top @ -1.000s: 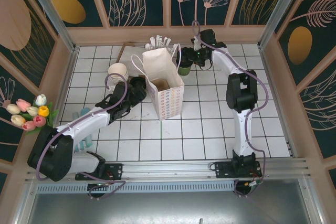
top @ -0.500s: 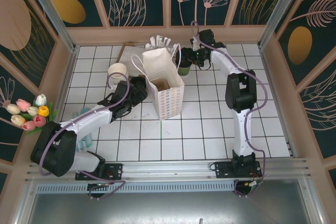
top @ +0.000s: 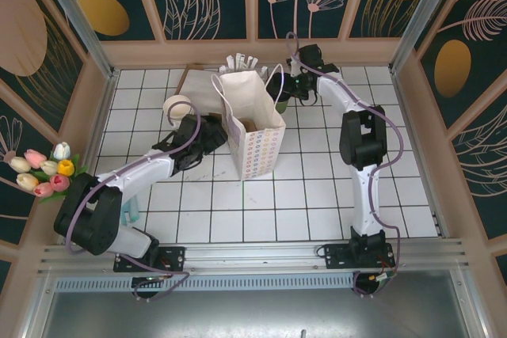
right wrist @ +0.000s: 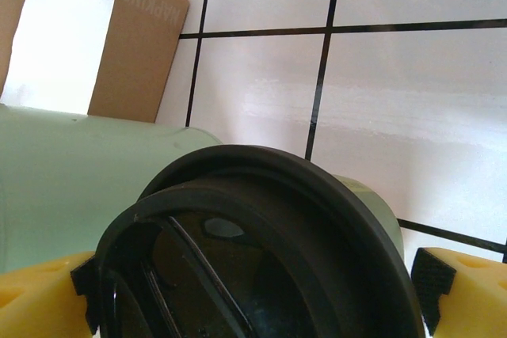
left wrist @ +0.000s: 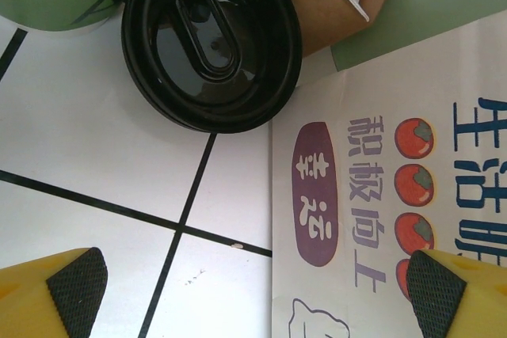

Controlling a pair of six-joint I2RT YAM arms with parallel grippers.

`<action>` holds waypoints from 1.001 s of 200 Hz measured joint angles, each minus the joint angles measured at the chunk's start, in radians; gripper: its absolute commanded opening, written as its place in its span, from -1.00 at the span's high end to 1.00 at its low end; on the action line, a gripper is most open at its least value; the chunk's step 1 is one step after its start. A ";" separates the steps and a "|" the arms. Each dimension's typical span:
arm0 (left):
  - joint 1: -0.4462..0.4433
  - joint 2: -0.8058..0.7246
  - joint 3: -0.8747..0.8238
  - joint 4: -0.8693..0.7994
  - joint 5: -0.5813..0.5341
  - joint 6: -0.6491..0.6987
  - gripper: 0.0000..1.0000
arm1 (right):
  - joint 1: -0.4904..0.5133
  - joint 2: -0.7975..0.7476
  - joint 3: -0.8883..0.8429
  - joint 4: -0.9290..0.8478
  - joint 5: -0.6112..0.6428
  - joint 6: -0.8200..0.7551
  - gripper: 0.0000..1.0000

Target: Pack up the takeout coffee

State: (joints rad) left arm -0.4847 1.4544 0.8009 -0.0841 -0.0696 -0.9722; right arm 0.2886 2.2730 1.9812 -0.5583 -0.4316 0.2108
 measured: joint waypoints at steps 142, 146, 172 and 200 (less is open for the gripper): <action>0.002 -0.080 0.009 -0.102 -0.179 -0.036 -0.97 | -0.006 -0.323 -0.395 0.039 0.065 0.005 -0.63; 0.002 -0.084 0.009 -0.104 -0.183 -0.037 -0.97 | -0.006 -0.341 -0.412 0.038 0.064 0.005 -0.63; 0.006 -0.114 0.009 -0.111 -0.224 -0.042 -0.97 | -0.006 -0.438 -0.506 0.039 0.067 0.005 -0.63; 0.010 -0.133 0.009 -0.115 -0.254 -0.043 -0.97 | -0.006 -0.528 -0.602 0.035 0.074 0.003 -0.64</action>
State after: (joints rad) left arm -0.4747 1.3212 0.8097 -0.1993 -0.3241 -1.0149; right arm 0.2821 1.7454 1.3792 -0.5236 -0.3576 0.2134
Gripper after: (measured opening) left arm 0.985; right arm 0.821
